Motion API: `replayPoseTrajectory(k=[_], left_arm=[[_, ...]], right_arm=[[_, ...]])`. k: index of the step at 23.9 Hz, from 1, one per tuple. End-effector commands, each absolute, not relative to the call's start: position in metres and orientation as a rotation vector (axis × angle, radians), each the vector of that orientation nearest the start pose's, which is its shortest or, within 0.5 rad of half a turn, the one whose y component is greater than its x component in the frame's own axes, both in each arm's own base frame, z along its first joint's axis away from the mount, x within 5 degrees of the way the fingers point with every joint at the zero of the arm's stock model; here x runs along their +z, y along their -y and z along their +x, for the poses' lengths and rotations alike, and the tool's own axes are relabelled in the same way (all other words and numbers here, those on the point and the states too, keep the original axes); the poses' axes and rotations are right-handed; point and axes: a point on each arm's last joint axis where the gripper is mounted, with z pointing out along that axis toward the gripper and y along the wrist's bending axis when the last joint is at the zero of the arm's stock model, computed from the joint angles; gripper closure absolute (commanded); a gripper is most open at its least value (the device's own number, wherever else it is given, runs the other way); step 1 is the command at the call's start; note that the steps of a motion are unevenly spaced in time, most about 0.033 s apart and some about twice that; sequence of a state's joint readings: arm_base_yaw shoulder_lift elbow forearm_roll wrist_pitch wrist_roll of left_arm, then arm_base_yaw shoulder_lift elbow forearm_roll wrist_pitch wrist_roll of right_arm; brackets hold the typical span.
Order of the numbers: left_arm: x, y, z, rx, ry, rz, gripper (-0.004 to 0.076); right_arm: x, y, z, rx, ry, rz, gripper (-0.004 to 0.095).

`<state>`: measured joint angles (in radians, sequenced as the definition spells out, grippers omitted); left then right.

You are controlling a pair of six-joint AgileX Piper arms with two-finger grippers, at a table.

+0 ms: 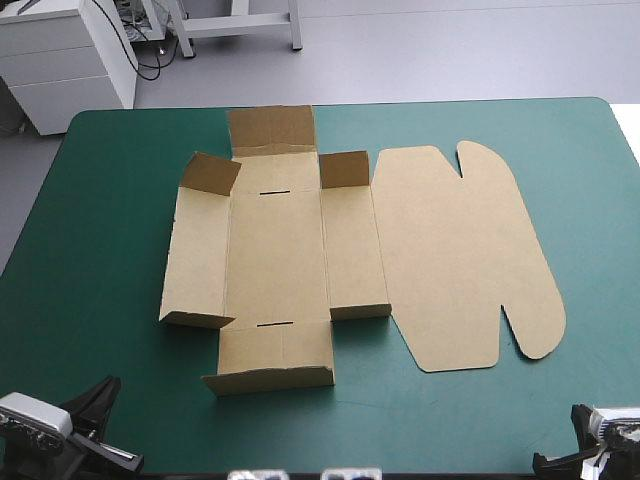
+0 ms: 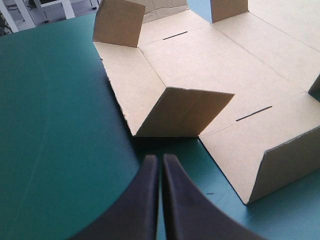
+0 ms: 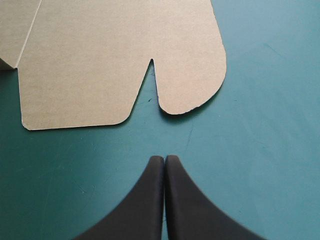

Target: Fold the box

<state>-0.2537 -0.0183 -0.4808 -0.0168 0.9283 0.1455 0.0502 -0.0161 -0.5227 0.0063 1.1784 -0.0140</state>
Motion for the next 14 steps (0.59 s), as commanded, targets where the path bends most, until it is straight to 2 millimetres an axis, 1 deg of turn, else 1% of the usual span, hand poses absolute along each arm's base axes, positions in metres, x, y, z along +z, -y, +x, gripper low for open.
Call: replayPoseTrajectory(k=[1, 9, 14], left_arm=[[0.2950, 0.0007, -0.0028, -0.107, -1.782, 0.353, 0.0716], [0.2954, 0.0008, -0.0027, -0.107, -1.777, 0.352, 0.0716], [0.3038, 0.0016, 0.0007, -0.110, -1.704, 0.336, 0.0717]], right_arm=[[0.2847, 0.0008, -0.0172, 0.015, -2.010, -0.067, 0.0922], [0.2847, 0.0008, -0.0172, 0.015, -2.010, -0.067, 0.0922], [0.2847, 0.0008, -0.0172, 0.015, -2.010, -0.067, 0.0922]])
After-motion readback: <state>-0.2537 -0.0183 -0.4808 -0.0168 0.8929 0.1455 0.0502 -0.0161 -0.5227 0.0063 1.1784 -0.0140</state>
